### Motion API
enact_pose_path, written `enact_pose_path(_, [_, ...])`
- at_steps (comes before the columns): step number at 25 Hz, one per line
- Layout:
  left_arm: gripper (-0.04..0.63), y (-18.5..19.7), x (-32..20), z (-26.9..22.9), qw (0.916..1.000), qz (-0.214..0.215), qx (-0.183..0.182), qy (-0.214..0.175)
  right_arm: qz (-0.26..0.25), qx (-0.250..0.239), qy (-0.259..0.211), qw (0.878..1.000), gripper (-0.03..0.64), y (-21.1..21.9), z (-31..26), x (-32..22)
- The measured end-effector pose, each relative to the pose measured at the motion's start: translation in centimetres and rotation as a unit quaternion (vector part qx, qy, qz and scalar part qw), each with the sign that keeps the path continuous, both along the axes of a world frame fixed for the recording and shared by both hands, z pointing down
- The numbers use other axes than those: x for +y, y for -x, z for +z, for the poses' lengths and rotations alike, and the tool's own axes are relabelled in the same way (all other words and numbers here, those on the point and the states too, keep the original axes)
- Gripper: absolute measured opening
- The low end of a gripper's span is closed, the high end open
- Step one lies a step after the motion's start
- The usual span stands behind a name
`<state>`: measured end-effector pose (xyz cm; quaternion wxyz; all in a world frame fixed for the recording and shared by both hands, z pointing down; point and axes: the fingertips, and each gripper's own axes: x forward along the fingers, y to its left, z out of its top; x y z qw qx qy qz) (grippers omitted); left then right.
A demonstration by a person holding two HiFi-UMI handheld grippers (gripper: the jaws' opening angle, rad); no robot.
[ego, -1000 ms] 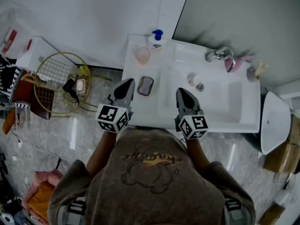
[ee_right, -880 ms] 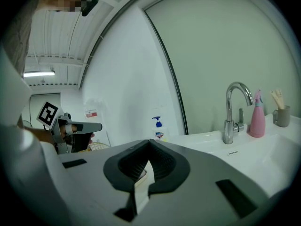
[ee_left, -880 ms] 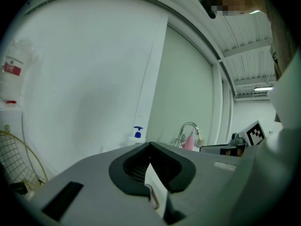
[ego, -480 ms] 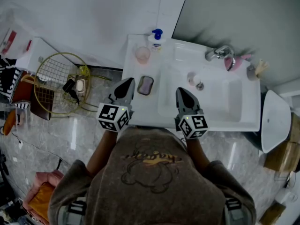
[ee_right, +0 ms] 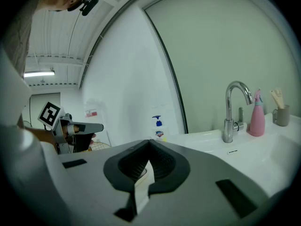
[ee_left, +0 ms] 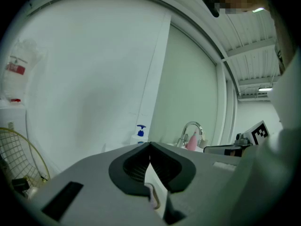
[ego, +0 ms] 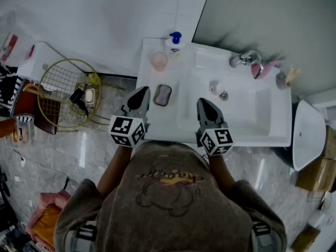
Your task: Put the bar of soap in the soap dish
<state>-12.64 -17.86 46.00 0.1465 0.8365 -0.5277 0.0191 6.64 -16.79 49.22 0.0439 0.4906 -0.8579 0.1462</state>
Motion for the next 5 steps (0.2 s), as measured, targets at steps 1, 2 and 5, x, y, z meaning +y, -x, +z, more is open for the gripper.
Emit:
enact_pose_path(1, [0.005, 0.0, -0.03, -0.04, 1.0, -0.001, 0.0, 0.0, 0.0, 0.0, 0.0, 1.0, 0.0, -0.02, -0.03, -0.02])
enact_pose_path(2, [0.005, -0.01, -0.06, -0.11, 1.0, -0.001, 0.001, 0.0, 0.001, -0.001, 0.0, 1.0, 0.0, -0.04, -0.07, -0.04])
enact_pose_path(5, [0.005, 0.03, -0.1, -0.33, 1.0, -0.003, 0.002, -0.001, 0.002, -0.002, 0.001, 1.0, 0.0, -0.1, -0.2, -0.1])
